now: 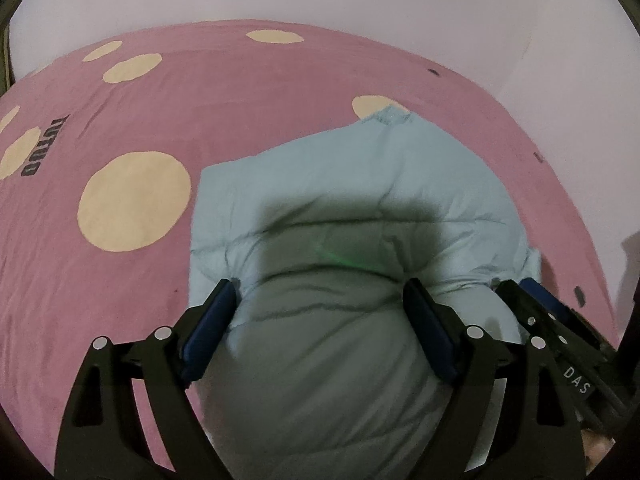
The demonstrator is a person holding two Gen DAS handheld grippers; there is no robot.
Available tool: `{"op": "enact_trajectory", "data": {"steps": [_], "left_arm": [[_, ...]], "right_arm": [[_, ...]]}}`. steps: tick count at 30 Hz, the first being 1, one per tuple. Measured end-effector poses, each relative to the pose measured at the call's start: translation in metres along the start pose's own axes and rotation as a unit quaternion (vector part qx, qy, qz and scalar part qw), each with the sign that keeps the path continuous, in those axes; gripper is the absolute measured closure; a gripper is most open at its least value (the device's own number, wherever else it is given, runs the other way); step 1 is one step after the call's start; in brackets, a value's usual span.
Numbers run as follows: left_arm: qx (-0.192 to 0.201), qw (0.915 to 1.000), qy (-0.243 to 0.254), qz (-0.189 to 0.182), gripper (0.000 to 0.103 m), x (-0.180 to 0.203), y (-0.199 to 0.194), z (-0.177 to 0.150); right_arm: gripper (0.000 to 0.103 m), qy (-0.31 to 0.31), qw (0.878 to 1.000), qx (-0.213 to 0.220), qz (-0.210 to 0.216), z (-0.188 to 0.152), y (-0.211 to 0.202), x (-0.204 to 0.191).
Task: Fold large clothes
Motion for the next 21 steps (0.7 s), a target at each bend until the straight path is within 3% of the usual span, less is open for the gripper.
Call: {"op": "enact_trajectory", "data": {"steps": [6,12,21], "left_arm": [[0.01,0.9975,-0.06,-0.037,0.017,-0.023,-0.029,0.002],[0.013,0.989,-0.125,-0.079,0.016,-0.056,-0.051,-0.013],[-0.03,0.9604,-0.227,-0.159,0.016,-0.065,-0.036,-0.061]], "right_arm": [[0.034,0.03,0.999,0.021,0.013,0.004,-0.033,0.011],[0.031,0.116,0.992,0.029,0.046,0.0,-0.063,0.044],[0.031,0.208,0.973,-0.024,0.097,-0.043,-0.049,0.065]]}}
Point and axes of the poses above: each gripper's, at about its wrist camera, not at the fingertips, and y roughly the way its jaws point, x to its right, z to its top, the point moved 8 cm from there along y, roughly the way its jaws point, and after that the axes turned 3 degrees about y, right-handed, at the moved point
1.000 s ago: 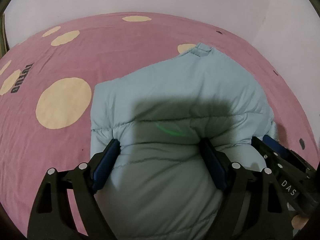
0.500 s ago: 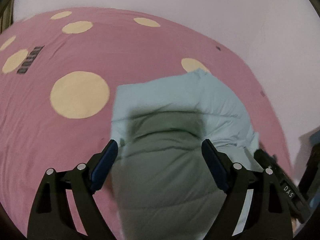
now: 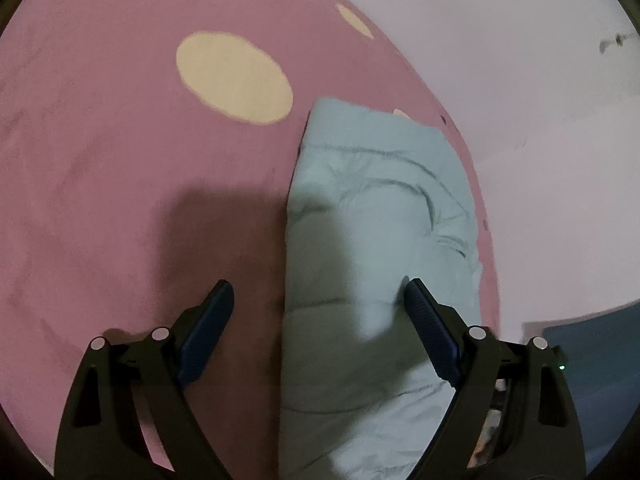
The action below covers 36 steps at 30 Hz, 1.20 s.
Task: Fold large clothes
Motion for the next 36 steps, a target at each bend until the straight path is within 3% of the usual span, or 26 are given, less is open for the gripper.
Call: {"op": "enact_trajectory", "data": {"steps": [11,17,24,28,36], "left_arm": [[0.006,0.9992,-0.011,-0.037,0.015,0.012,0.011,-0.009],[0.012,0.998,-0.05,-0.038,0.015,0.008,0.014,-0.009],[0.008,0.9973,-0.061,-0.04,0.015,0.015,0.021,-0.012],[-0.004,0.9959,-0.074,-0.052,0.021,0.021,0.031,-0.016],[-0.008,0.9978,-0.047,-0.047,0.041,0.026,0.044,-0.019]], "right_arm": [[0.028,0.038,0.998,-0.01,0.043,-0.012,0.011,-0.002],[0.028,0.058,0.996,-0.013,0.065,-0.011,0.014,-0.003],[0.028,0.037,0.997,-0.02,0.069,-0.013,0.032,-0.018],[0.028,0.024,0.997,-0.024,0.069,-0.015,0.04,-0.03],[0.053,0.021,0.996,-0.027,0.08,-0.02,0.043,-0.037]]}}
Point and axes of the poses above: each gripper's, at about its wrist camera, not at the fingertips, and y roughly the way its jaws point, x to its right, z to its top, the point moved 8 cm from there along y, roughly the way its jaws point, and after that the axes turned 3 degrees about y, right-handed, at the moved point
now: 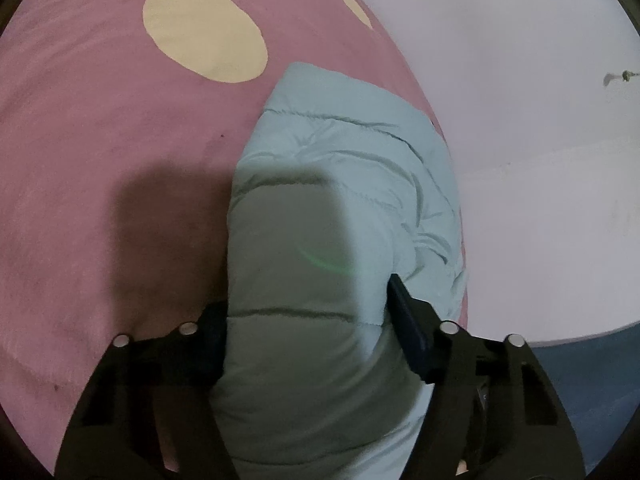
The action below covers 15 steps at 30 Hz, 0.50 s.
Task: Fold large clothes
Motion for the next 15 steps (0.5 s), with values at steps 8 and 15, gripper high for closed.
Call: {"op": "enact_trajectory", "data": {"steps": [8,15], "left_arm": [[0.01,0.9994,0.031,0.012,0.048,0.01,-0.007,-0.006],[0.018,0.9983,0.053,0.017,0.05,0.021,-0.014,-0.014]], "right_arm": [[0.063,-0.008,1.0,0.007,0.011,-0.002,-0.003,-0.003],[0.068,-0.028,0.999,0.018,0.005,-0.006,-0.006,-0.015]]}}
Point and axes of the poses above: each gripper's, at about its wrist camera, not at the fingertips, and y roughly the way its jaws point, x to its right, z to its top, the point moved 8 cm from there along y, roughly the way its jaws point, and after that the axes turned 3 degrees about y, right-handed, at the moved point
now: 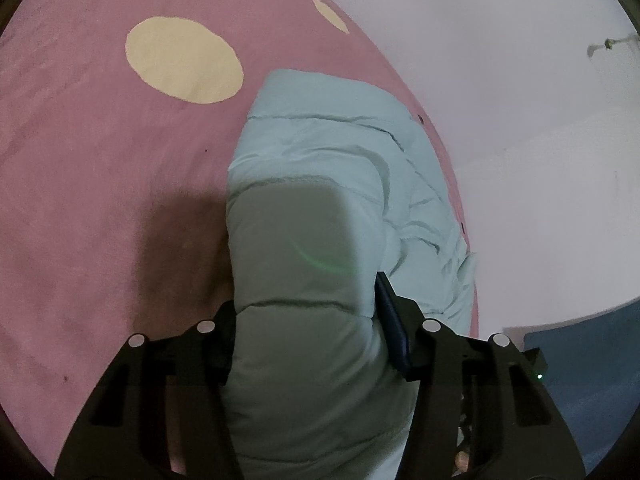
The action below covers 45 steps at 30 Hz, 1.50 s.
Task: Fold large clothes
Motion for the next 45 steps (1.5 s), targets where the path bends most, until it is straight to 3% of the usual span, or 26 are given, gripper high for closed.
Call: {"op": "enact_trajectory", "data": {"steps": [12,19,25,29,38,45], "left_arm": [[0.031,0.9995,-0.005,0.0,0.051,0.001,-0.033,0.004],[0.063,0.9979,-0.012,0.011,0.052,-0.014,-0.062,0.013],[0.097,0.9947,-0.022,0.026,0.052,-0.034,-0.088,0.039],[0.114,0.9926,-0.022,0.034,0.052,-0.062,-0.128,0.054],[0.109,0.9918,-0.042,0.052,0.052,-0.104,-0.127,0.093],[0.099,0.9926,-0.056,0.043,0.051,-0.123,-0.124,0.085]], "right_arm": [[0.07,-0.039,0.999,-0.015,0.019,-0.01,0.019,-0.046],[0.07,-0.06,0.997,-0.04,0.04,-0.018,0.053,-0.079],[0.07,-0.071,0.993,-0.064,0.074,-0.021,0.092,-0.113],[0.07,-0.081,0.99,-0.076,0.089,-0.022,0.117,-0.134],[0.07,-0.088,0.988,-0.103,0.077,-0.032,0.165,-0.148],[0.069,-0.081,0.988,-0.11,0.069,-0.039,0.176,-0.141]]}}
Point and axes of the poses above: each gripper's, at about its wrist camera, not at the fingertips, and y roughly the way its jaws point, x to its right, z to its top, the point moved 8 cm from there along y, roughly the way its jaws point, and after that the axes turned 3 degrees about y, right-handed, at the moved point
